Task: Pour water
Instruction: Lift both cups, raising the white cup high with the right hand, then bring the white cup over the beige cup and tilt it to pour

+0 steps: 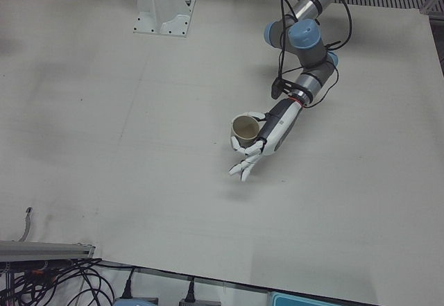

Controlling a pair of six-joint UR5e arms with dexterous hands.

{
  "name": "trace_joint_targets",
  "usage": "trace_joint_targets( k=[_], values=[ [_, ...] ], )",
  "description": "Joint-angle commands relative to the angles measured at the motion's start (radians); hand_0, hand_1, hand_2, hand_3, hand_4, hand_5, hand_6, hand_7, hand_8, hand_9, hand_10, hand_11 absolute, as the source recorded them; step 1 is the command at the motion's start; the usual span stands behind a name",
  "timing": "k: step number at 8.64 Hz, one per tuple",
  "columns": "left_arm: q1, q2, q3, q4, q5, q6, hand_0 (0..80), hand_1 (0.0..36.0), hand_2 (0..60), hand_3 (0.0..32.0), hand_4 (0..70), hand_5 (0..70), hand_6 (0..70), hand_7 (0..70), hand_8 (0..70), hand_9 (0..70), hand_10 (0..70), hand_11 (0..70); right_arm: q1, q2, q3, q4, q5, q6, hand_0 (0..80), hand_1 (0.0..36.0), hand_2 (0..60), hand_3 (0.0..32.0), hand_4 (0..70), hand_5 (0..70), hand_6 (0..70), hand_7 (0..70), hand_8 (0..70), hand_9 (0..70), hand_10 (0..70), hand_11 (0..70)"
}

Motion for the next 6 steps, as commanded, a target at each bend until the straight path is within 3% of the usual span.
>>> trace_joint_targets(
  k=[1,3,4,5,6],
  values=[
    [0.100,-0.184,-0.007,0.159,0.001,0.018,80.0,36.0,60.0,0.0,32.6,70.0,11.2,9.6,1.5,0.5,4.2,10.7,0.073,0.153,0.200,-0.276,-0.006,-0.048,80.0,36.0,54.2,0.0,17.2,22.6,47.8,57.0,39.5,51.9,0.0,0.0],
    [0.192,-0.360,-0.007,0.315,0.004,0.064,80.0,36.0,60.0,0.0,32.9,70.0,11.5,9.4,1.6,0.4,4.3,10.7,0.079,0.261,0.356,-0.488,-0.002,-0.118,80.0,36.0,60.0,0.0,25.3,22.7,52.2,63.9,38.5,50.8,0.0,0.0],
    [0.232,-0.446,-0.003,0.417,0.007,0.069,80.0,36.0,60.0,0.0,33.6,70.0,11.8,9.5,1.7,0.5,4.0,10.3,0.076,0.329,0.428,-0.603,0.001,-0.181,80.0,36.0,60.0,0.0,29.4,23.5,55.8,69.8,39.1,51.5,0.0,0.0],
    [0.272,-0.508,0.006,0.431,0.010,0.102,80.0,36.0,60.0,0.0,34.0,70.0,12.0,9.4,1.9,0.4,3.8,10.0,0.041,0.411,0.452,-0.722,0.018,-0.222,80.0,36.0,60.0,0.0,37.7,24.0,62.0,70.0,39.4,52.5,0.0,0.0],
    [0.301,-0.580,0.019,0.466,0.010,0.116,80.0,36.0,60.0,0.0,34.1,70.0,12.4,9.4,1.9,0.4,3.8,10.0,-0.031,0.434,0.452,-0.749,0.058,-0.289,80.0,36.0,60.0,0.0,44.2,24.5,67.1,70.0,40.5,54.6,0.0,0.0]
  ],
)
